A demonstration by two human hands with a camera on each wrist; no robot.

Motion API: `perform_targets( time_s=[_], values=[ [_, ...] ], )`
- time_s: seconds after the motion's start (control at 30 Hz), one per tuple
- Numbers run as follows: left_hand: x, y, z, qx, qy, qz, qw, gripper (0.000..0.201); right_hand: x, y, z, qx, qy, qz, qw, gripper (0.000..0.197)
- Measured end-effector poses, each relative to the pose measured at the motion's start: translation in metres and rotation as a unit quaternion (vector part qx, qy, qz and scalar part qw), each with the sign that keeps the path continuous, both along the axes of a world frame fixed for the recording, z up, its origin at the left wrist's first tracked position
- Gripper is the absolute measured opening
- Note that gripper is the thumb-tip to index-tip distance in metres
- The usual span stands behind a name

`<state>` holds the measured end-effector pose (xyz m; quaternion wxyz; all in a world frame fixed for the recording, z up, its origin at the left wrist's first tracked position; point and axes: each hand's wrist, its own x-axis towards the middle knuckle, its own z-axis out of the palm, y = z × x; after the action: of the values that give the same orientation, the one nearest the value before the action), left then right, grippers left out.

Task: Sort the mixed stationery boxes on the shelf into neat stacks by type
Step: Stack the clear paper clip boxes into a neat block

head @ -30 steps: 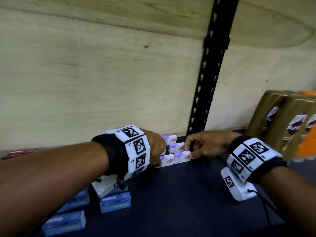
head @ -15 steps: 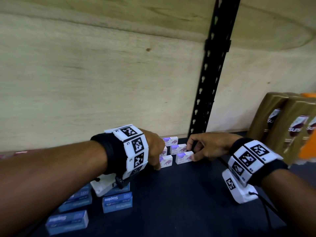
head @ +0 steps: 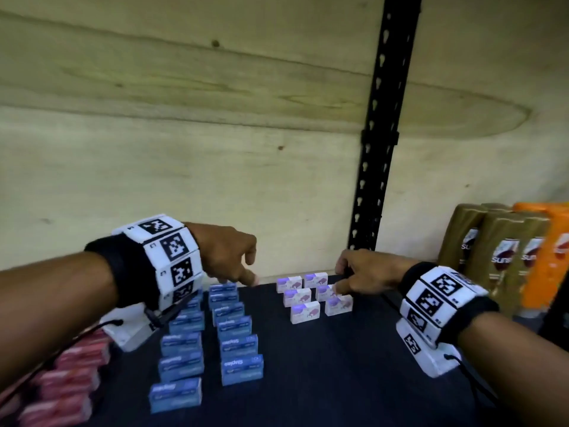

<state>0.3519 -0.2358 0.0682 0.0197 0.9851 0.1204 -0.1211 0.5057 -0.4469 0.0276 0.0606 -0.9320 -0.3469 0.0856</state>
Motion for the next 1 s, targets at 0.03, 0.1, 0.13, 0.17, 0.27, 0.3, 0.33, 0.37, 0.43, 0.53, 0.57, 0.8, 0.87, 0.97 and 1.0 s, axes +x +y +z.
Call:
perform_targets(
  time_s=[0.03,0.1,0.13,0.17,0.27,0.3,0.33,0.37,0.43,0.53,0.57,0.8,0.87,0.97,1.0],
  values=[
    [-0.011,0.006,0.005,0.008,-0.001,0.011,1.000,0.046,-0.007,0.004,0.007,-0.003,-0.003,0.006,1.000,0.039],
    [-0.038,0.017,0.014,0.030,-0.004,0.028,0.999,0.044,-0.026,0.015,0.022,-0.003,-0.007,0.026,1.000,0.044],
    [-0.052,0.021,0.018,0.036,-0.007,0.035,0.999,0.043,-0.037,0.021,0.028,0.000,-0.008,0.039,0.999,0.044],
    [-0.068,0.027,0.020,0.042,-0.008,0.045,0.998,0.042,-0.050,0.030,0.033,0.002,-0.008,0.058,0.998,0.043],
    [-0.115,0.041,0.025,0.054,-0.013,0.076,0.996,0.041,-0.084,0.060,0.037,-0.003,-0.014,0.116,0.993,0.037],
    [-0.131,0.047,0.026,0.056,-0.015,0.087,0.995,0.041,-0.095,0.071,0.037,-0.005,-0.015,0.137,0.990,0.035],
    [-0.152,0.054,0.027,0.056,-0.015,0.102,0.993,0.041,-0.110,0.086,0.038,-0.008,-0.015,0.163,0.986,0.034],
    [-0.169,0.059,0.027,0.050,-0.016,0.114,0.992,0.040,-0.123,0.099,0.038,-0.013,-0.016,0.186,0.982,0.034],
    [-0.207,0.073,0.026,0.043,-0.026,0.145,0.988,0.037,-0.155,0.125,0.040,-0.018,-0.012,0.236,0.971,0.036],
    [-0.263,0.094,0.022,0.051,-0.052,0.185,0.980,0.030,-0.204,0.164,0.040,-0.014,-0.003,0.308,0.951,0.034],
    [-0.286,0.102,0.019,0.056,-0.057,0.203,0.976,0.028,-0.223,0.180,0.039,-0.013,0.002,0.336,0.942,0.032],
    [-0.405,0.130,-0.017,0.081,-0.091,0.312,0.942,0.030,-0.330,0.250,0.024,-0.010,0.015,0.467,0.884,0.030],
    [-0.426,0.135,-0.036,0.067,-0.109,0.346,0.930,0.031,-0.352,0.264,0.017,-0.019,0.004,0.487,0.873,0.029],
    [-0.441,0.143,-0.063,0.038,-0.144,0.374,0.915,0.030,-0.373,0.280,0.006,-0.028,-0.007,0.502,0.865,0.030],
    [-0.444,0.146,-0.070,0.028,-0.157,0.377,0.912,0.029,-0.379,0.285,0.003,-0.031,-0.013,0.504,0.863,0.030]
  ],
)
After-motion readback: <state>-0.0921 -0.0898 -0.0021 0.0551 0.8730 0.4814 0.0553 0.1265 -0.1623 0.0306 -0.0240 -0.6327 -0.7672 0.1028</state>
